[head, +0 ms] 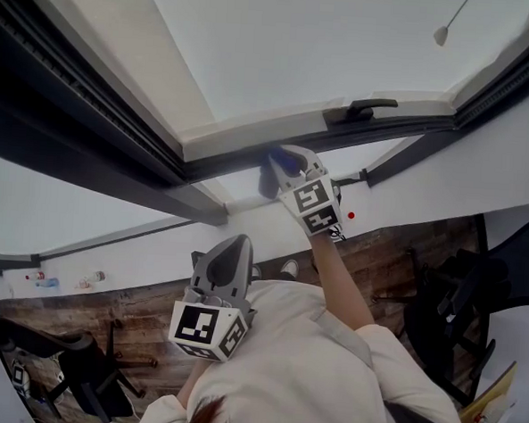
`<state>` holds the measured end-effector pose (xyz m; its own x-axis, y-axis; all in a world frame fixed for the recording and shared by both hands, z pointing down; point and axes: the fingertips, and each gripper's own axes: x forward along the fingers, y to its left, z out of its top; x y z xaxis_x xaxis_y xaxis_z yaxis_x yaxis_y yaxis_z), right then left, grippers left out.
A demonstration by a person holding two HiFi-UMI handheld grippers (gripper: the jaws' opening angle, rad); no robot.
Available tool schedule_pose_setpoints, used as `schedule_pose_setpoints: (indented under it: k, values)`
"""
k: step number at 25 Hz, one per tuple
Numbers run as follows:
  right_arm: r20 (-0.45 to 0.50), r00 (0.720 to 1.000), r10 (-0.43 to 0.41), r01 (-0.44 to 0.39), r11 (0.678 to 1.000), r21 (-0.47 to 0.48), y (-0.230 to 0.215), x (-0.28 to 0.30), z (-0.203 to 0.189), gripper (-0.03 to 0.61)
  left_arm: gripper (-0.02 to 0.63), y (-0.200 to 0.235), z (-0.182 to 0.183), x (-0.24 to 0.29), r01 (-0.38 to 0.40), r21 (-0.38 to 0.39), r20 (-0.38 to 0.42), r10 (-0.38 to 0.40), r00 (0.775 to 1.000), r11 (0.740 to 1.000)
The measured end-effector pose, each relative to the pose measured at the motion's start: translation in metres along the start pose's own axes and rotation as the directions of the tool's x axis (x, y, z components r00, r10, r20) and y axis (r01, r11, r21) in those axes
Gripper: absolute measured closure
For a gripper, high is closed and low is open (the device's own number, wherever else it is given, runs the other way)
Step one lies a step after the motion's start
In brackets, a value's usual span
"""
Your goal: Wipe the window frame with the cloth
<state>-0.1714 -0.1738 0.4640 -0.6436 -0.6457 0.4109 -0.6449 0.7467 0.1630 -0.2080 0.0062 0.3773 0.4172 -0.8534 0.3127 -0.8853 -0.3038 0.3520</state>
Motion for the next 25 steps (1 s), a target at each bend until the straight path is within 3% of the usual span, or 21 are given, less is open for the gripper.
schedule_pose_setpoints:
  k: [11,25]
  values:
    - [0.008,1.000,0.012,-0.012,1.000,0.005,-0.012,-0.005,-0.005,0.534,0.609,-0.009,0.000,0.010,-0.016,0.004,0.000,0.016,1.000,1.000]
    - [-0.001,1.000,-0.031,0.031,0.999,0.025,-0.039,-0.017,-0.016,0.534,0.609,-0.021,-0.001,0.019,0.000,0.007,-0.004,0.000,1.000,1.000]
